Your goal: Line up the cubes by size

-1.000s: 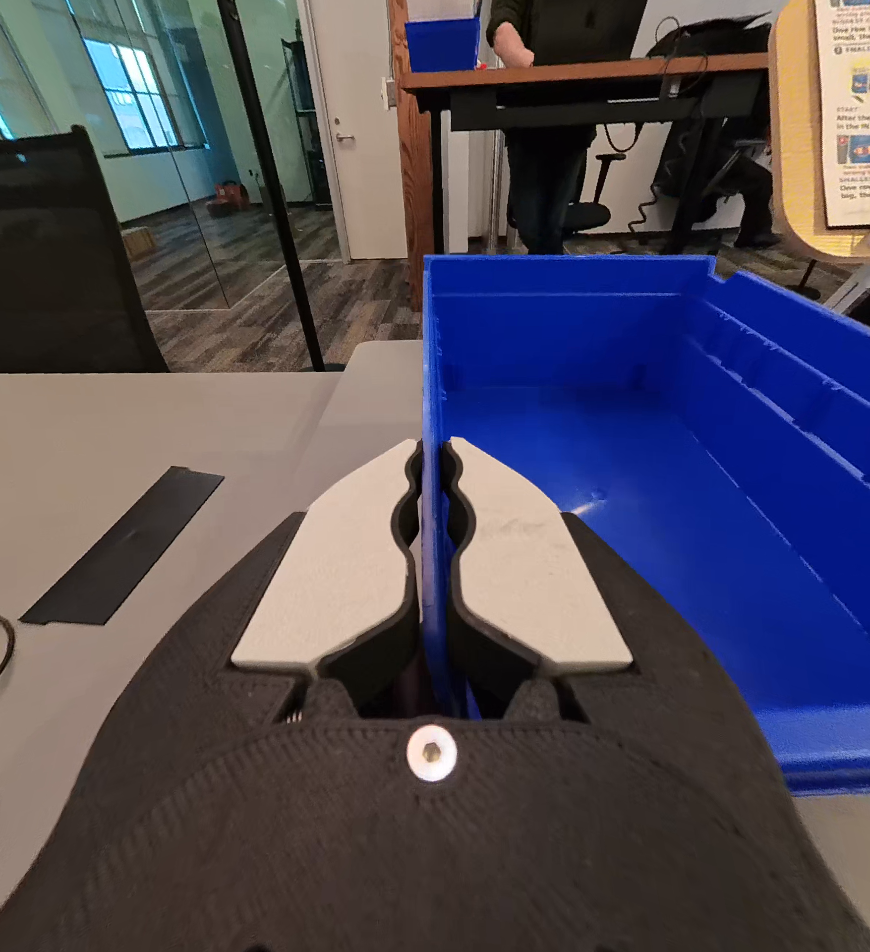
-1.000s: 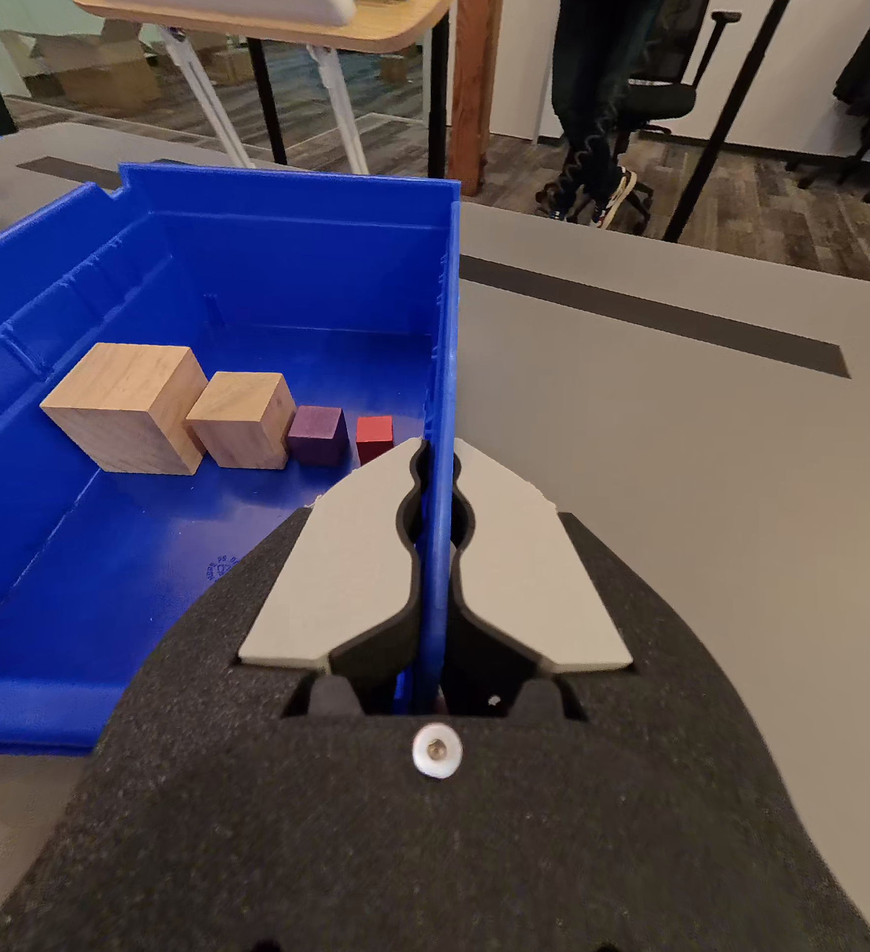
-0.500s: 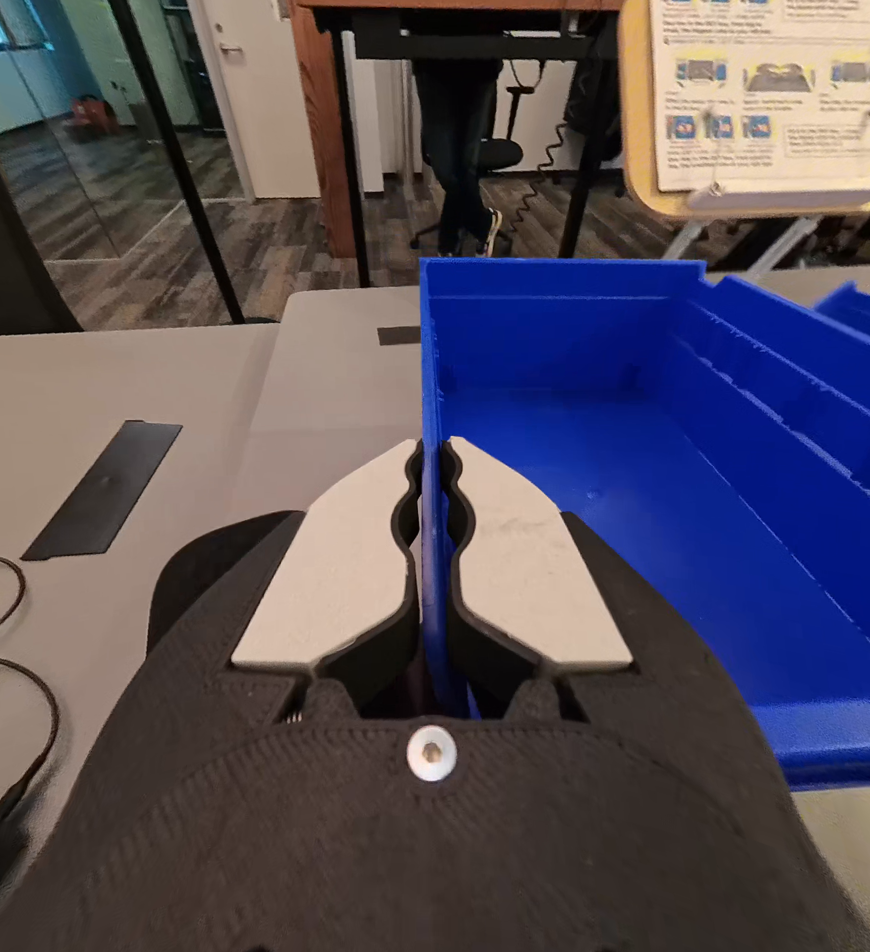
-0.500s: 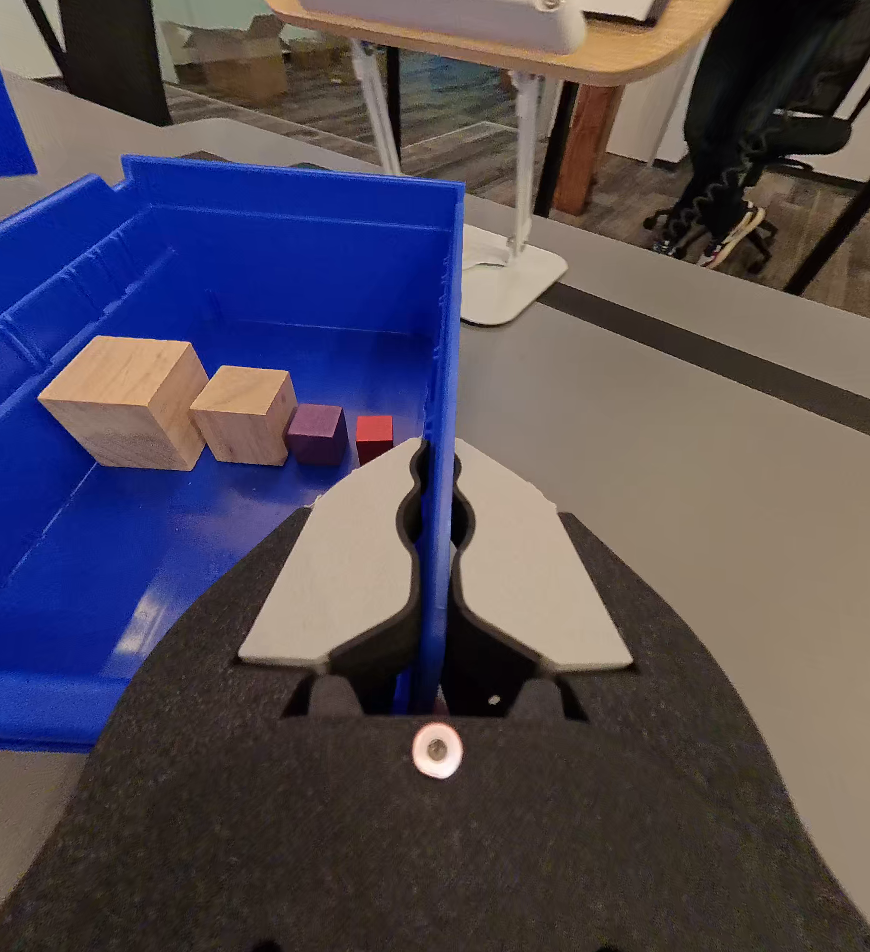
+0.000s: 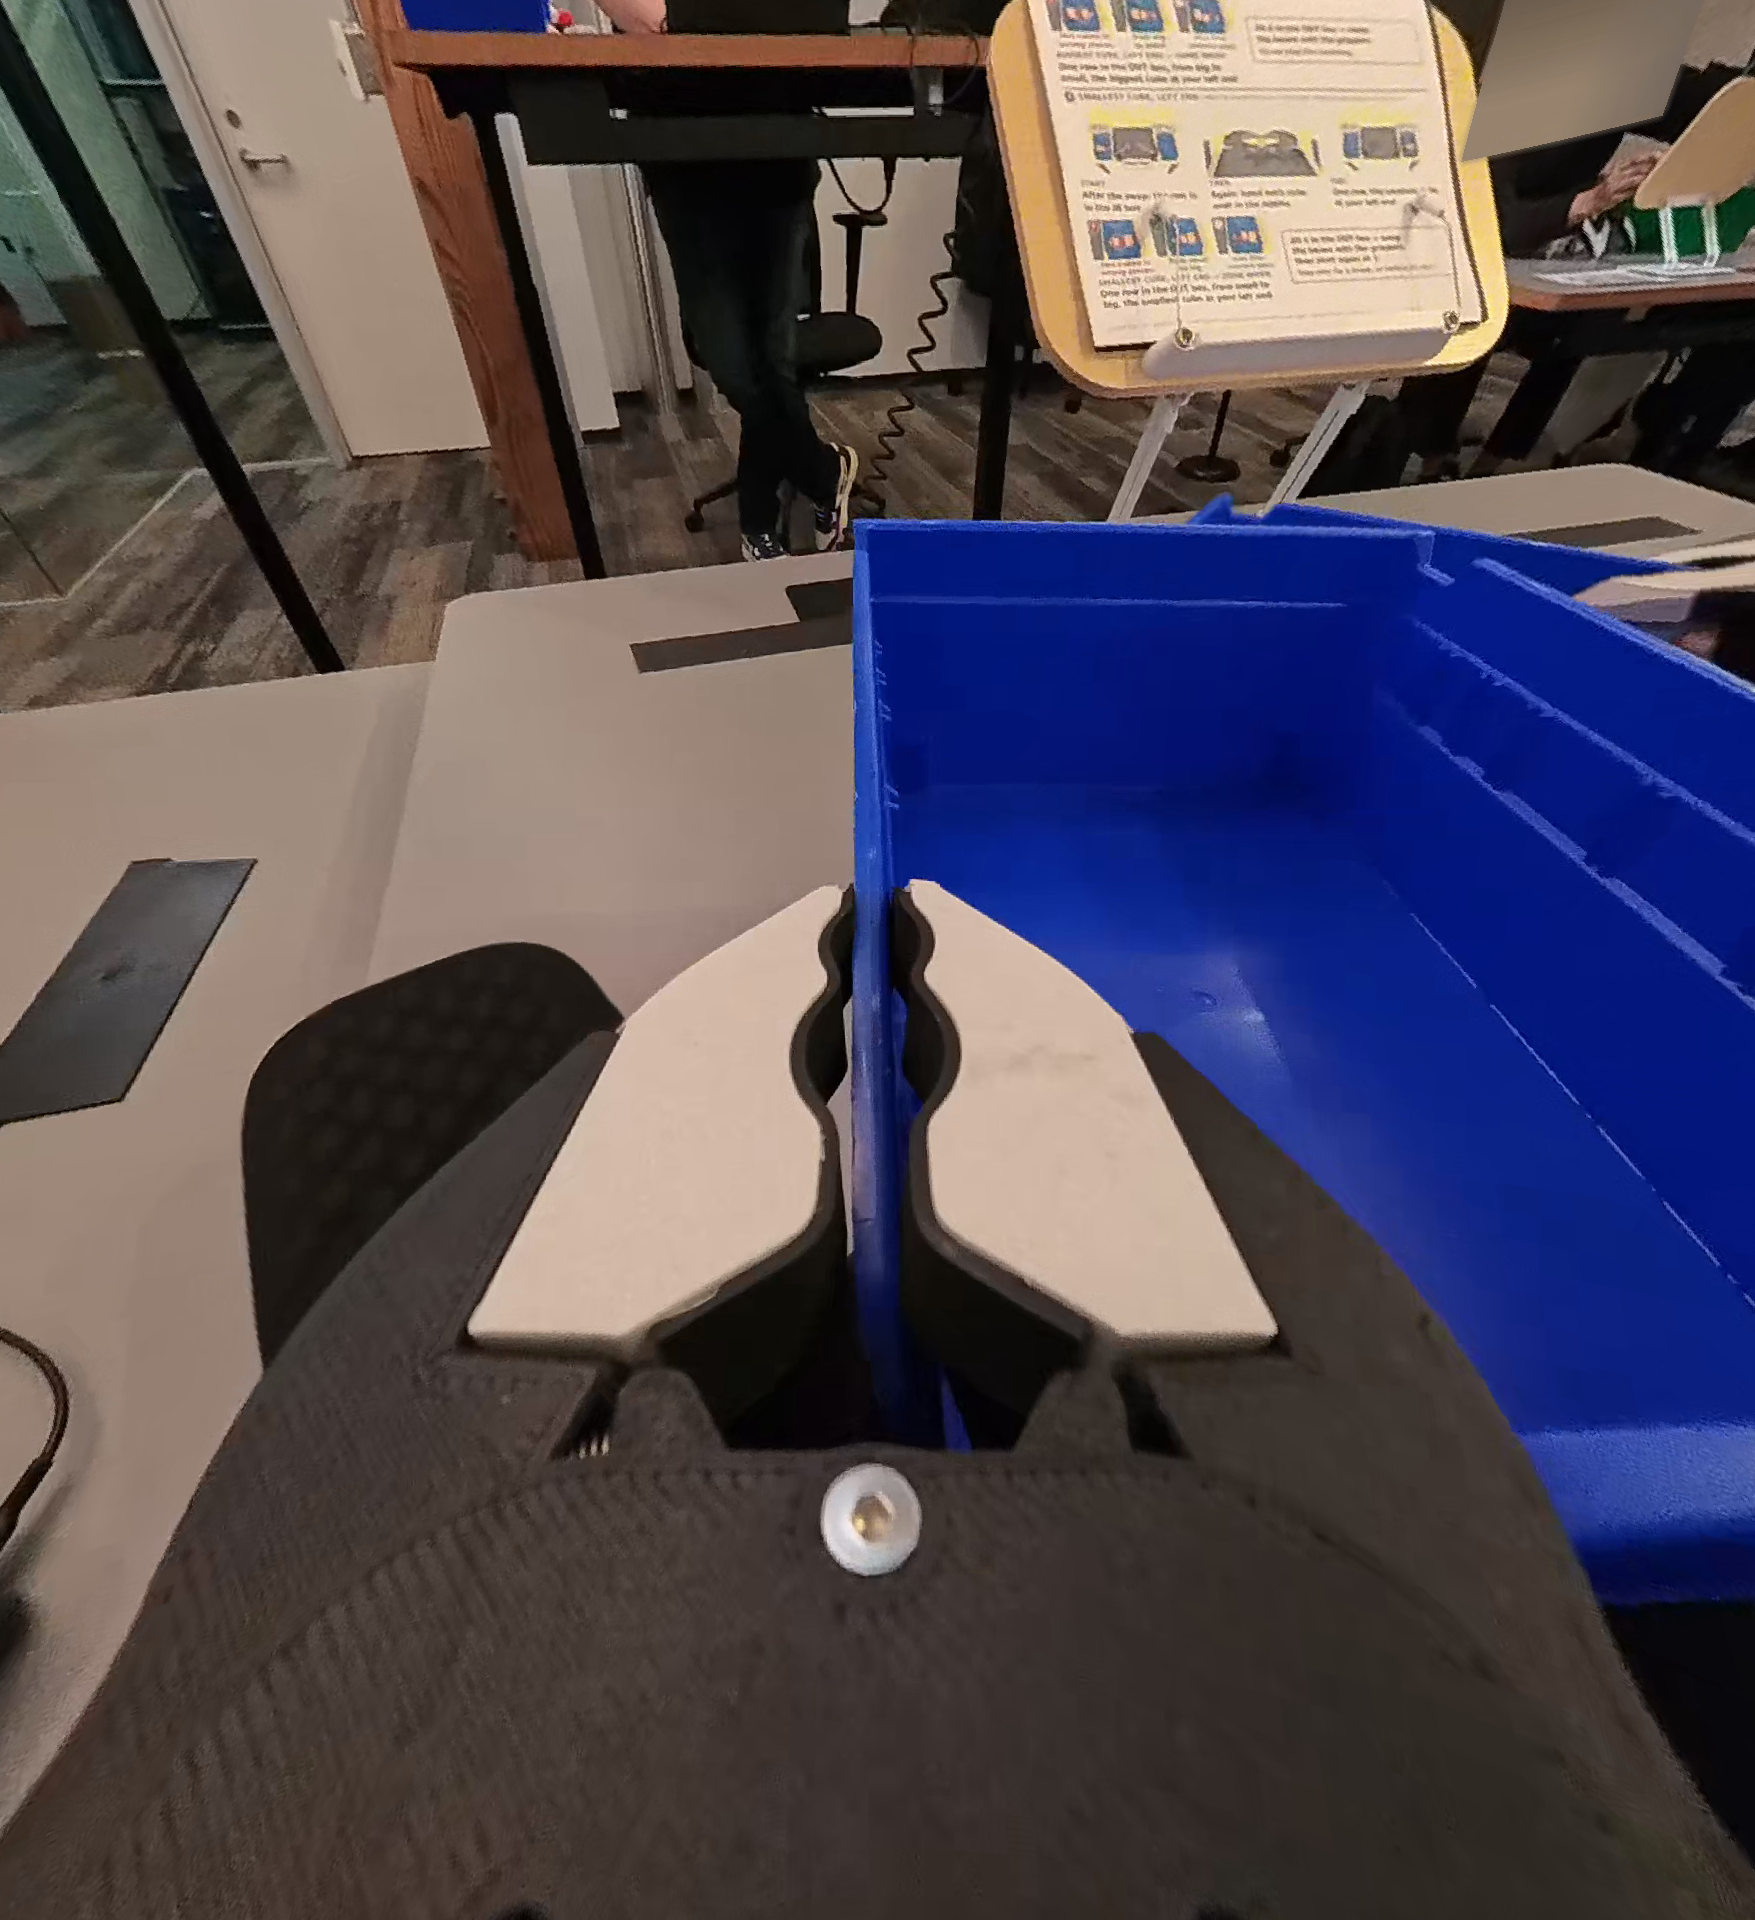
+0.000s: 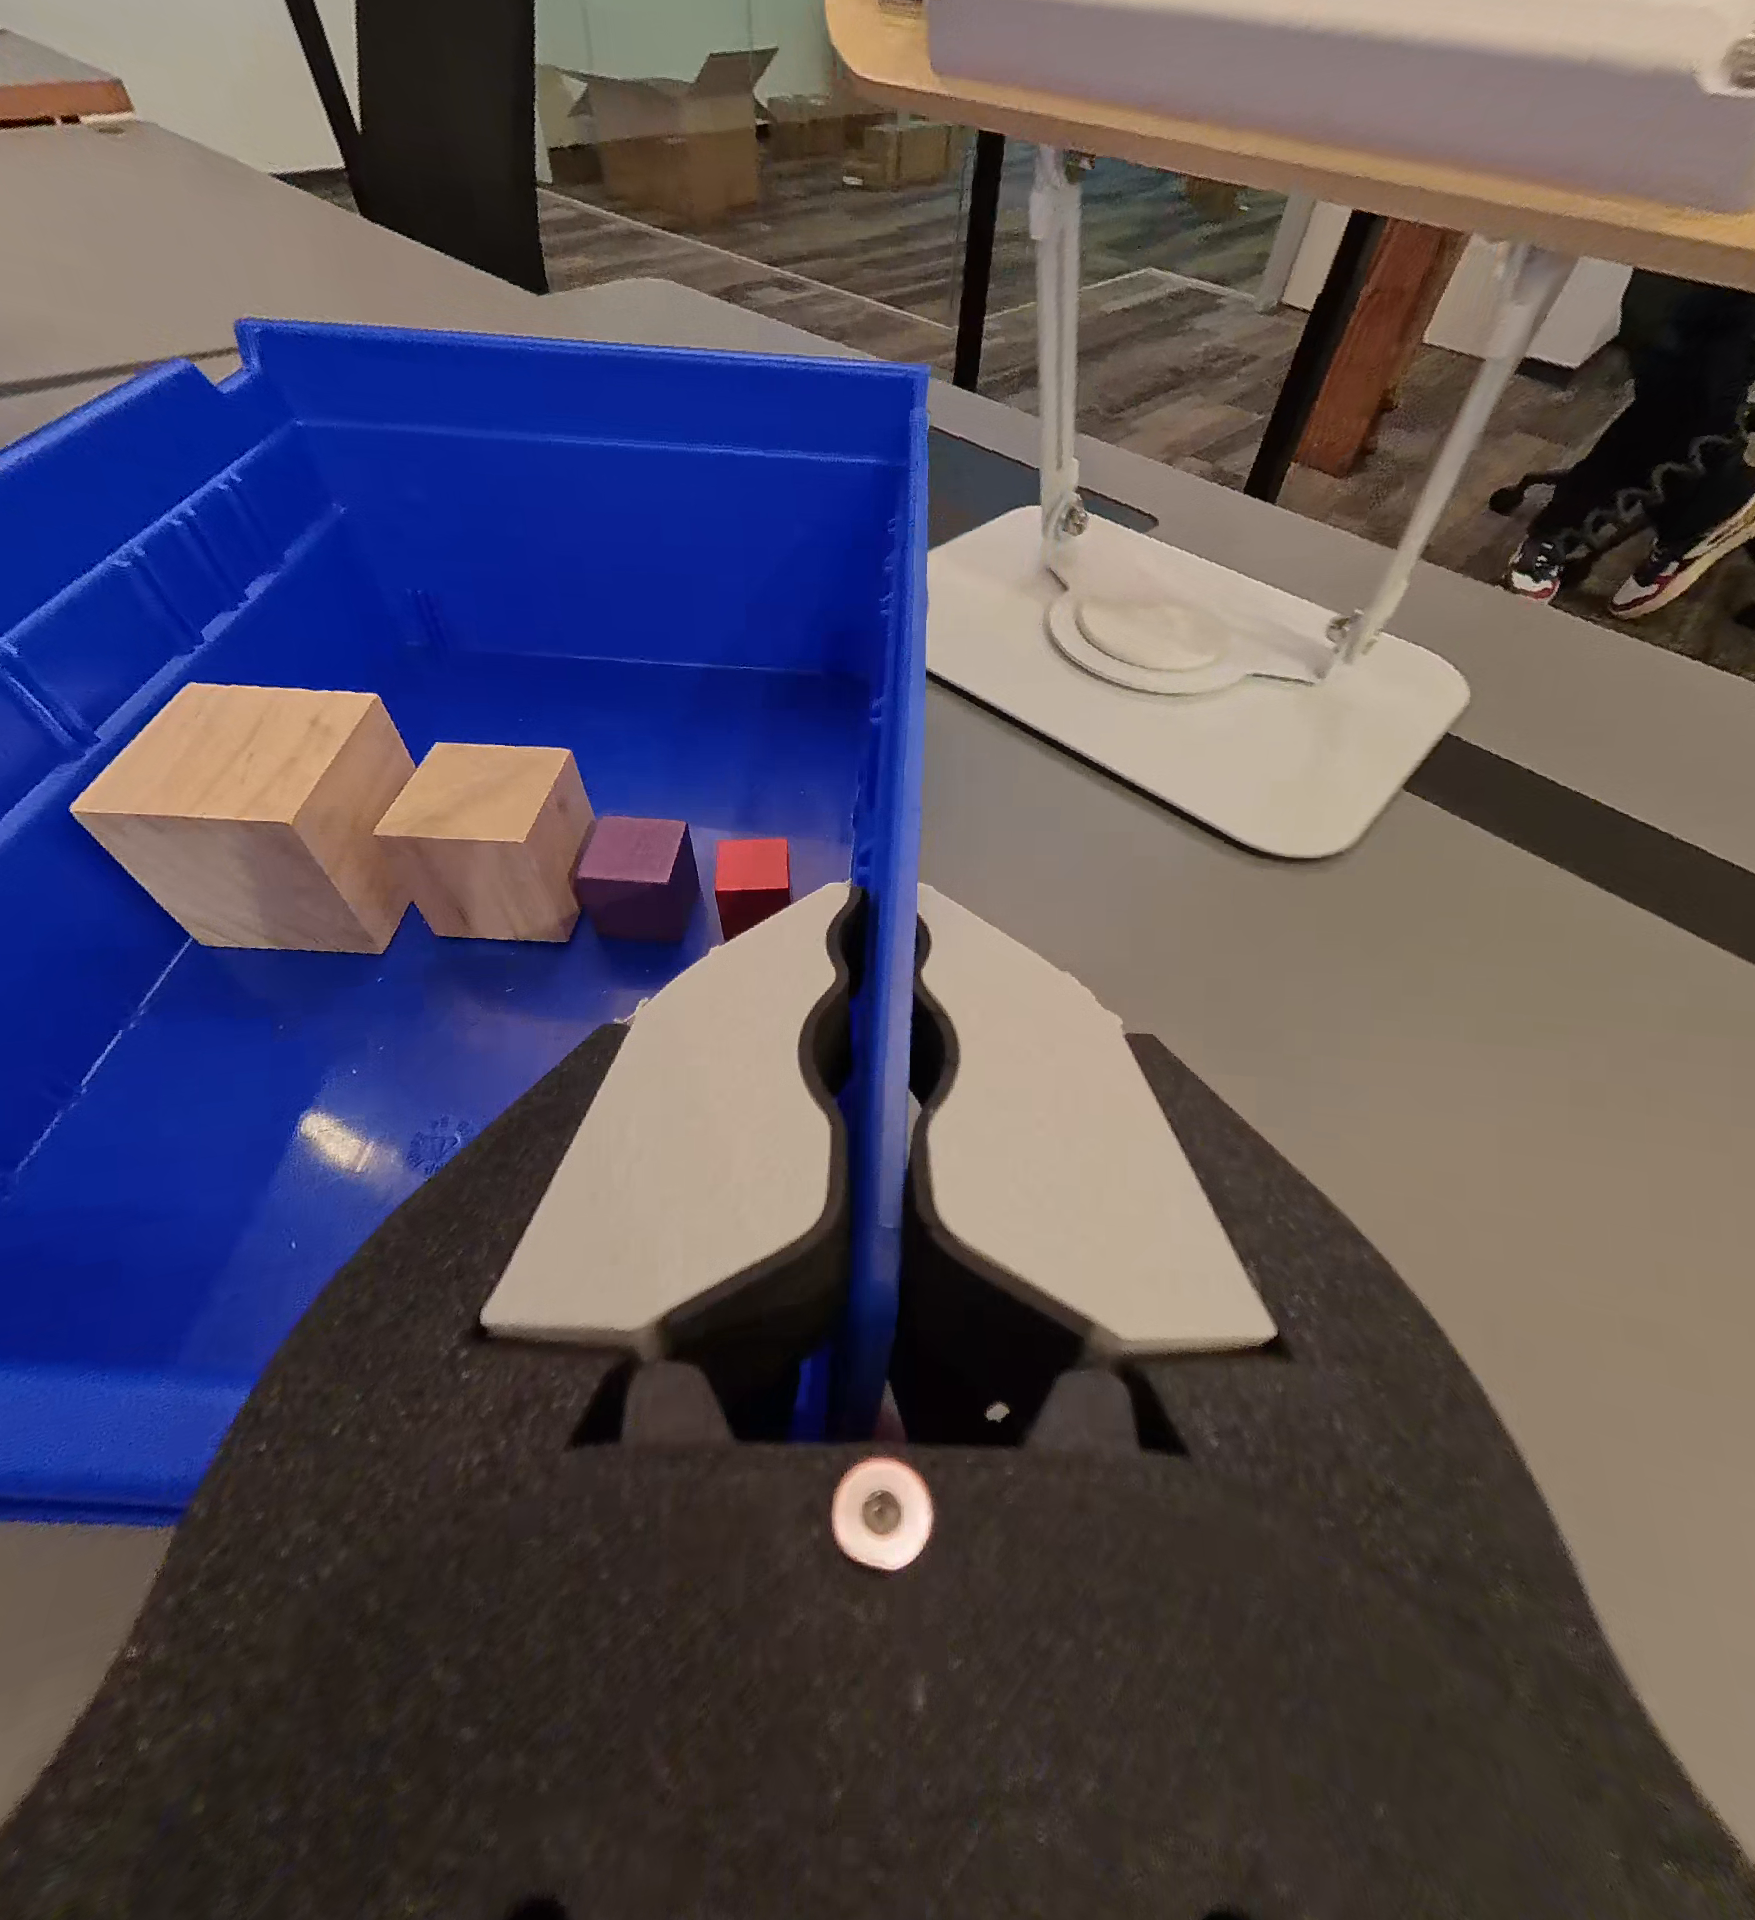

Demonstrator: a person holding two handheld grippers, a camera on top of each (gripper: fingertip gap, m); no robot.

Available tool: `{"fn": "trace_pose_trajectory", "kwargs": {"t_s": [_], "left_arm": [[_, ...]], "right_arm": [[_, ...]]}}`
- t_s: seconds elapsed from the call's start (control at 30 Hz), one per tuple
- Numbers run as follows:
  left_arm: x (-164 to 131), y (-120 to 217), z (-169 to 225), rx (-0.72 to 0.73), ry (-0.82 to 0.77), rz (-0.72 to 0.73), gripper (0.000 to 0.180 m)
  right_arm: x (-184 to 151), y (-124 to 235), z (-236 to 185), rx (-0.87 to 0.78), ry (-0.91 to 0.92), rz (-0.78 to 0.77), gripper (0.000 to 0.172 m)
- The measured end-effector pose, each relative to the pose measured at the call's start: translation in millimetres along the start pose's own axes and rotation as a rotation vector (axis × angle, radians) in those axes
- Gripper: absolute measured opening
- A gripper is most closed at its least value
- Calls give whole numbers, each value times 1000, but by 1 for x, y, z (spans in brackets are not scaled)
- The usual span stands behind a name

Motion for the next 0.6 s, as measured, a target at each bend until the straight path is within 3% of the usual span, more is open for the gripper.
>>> {"fn": "trace_pose_trajectory", "kwargs": {"t_s": [0.3,0.6], "left_arm": [[2,30,1,-52,5,58,5],[12,27,36,-190,-31,89,5]], "right_arm": [[21,-58,-23,9,1,-2,3],[40,-116,-40,-23,-28,4,3]]}}
Point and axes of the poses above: each gripper's, where its closed fingertips meet, y back along the fingers, x out of its top, z = x × y across the jaws, the point moved 2 cm from there along y, back along the fingers, and after that the axes turned 1 degree about x, right-handed, at the moved point
